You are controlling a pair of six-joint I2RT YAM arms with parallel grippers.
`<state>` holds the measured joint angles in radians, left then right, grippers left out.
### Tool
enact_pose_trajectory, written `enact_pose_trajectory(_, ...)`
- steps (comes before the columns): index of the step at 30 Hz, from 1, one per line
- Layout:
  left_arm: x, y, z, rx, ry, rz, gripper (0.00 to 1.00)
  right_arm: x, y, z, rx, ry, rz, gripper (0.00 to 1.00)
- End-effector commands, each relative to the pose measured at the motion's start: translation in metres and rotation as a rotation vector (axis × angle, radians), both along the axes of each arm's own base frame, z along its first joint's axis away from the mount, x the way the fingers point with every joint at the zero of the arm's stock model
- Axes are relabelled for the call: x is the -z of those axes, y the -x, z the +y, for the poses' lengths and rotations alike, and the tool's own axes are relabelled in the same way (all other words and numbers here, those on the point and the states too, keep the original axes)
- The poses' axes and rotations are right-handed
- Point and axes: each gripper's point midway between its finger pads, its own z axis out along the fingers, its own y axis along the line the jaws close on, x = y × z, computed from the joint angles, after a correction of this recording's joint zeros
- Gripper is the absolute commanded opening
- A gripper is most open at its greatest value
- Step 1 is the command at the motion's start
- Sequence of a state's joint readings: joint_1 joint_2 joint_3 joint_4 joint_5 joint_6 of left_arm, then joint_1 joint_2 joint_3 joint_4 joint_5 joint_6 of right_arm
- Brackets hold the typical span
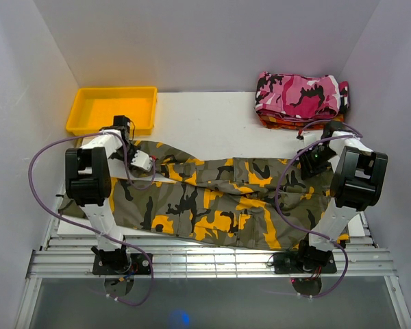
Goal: Fold and stack the trousers
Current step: Flatten the trousers out
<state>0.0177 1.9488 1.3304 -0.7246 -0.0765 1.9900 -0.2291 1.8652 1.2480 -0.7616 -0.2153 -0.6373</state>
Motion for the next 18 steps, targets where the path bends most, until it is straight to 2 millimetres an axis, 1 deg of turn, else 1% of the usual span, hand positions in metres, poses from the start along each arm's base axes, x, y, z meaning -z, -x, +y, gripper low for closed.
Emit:
enact_pose_trajectory(1,-0.042,-0.015,-0.021,0.636,-0.173,-0.033,0.0,-0.004,-0.008,-0.009,-0.002,0.015,-0.015,0.44)
enact_pose_trajectory(2,-0.047,-0.013,-0.023,0.631,-0.16,-0.046,0.0,-0.005,-0.009,-0.009,-0.002,0.016,-0.02,0.43)
enact_pose_trajectory(3,-0.058,-0.013,-0.025,0.621,-0.154,-0.072,0.0,-0.005,-0.01,-0.009,-0.001,0.015,-0.022,0.43)
enact_pose_trajectory(5,-0.067,-0.006,-0.025,0.579,-0.127,-0.075,0.0,-0.007,-0.011,-0.01,0.002,0.014,-0.03,0.43)
enact_pose_trajectory(6,-0.079,-0.003,-0.025,0.557,-0.121,-0.095,0.0,-0.008,-0.01,-0.01,0.001,0.013,-0.032,0.43)
enact_pose_trajectory(8,-0.088,0.003,-0.022,0.502,-0.102,-0.097,0.0,-0.009,-0.011,-0.01,0.001,0.01,-0.034,0.43)
enact_pose_trajectory(9,-0.093,0.005,-0.026,0.495,-0.067,-0.111,0.0,-0.009,-0.01,-0.009,0.001,0.007,-0.035,0.43)
enact_pose_trajectory(10,-0.107,0.004,-0.027,0.484,-0.057,-0.142,0.0,-0.009,-0.011,-0.009,0.002,0.006,-0.037,0.42)
enact_pose_trajectory(12,-0.115,0.012,-0.028,0.461,-0.024,-0.134,0.0,-0.01,-0.01,-0.008,0.001,0.003,-0.036,0.42)
enact_pose_trajectory(13,-0.126,0.016,-0.03,0.458,-0.012,-0.152,0.0,-0.012,-0.01,-0.008,0.001,0.001,-0.042,0.42)
enact_pose_trajectory(15,-0.139,0.024,-0.035,0.446,0.025,-0.167,0.0,-0.014,-0.011,-0.008,0.001,0.001,-0.049,0.42)
enact_pose_trajectory(16,-0.151,0.033,-0.036,0.441,0.029,-0.18,0.0,-0.015,-0.011,-0.007,0.0,-0.002,-0.054,0.41)
enact_pose_trajectory(18,-0.16,0.042,-0.037,0.423,0.038,-0.191,0.0,-0.017,-0.01,-0.007,0.0,0.0,-0.057,0.41)
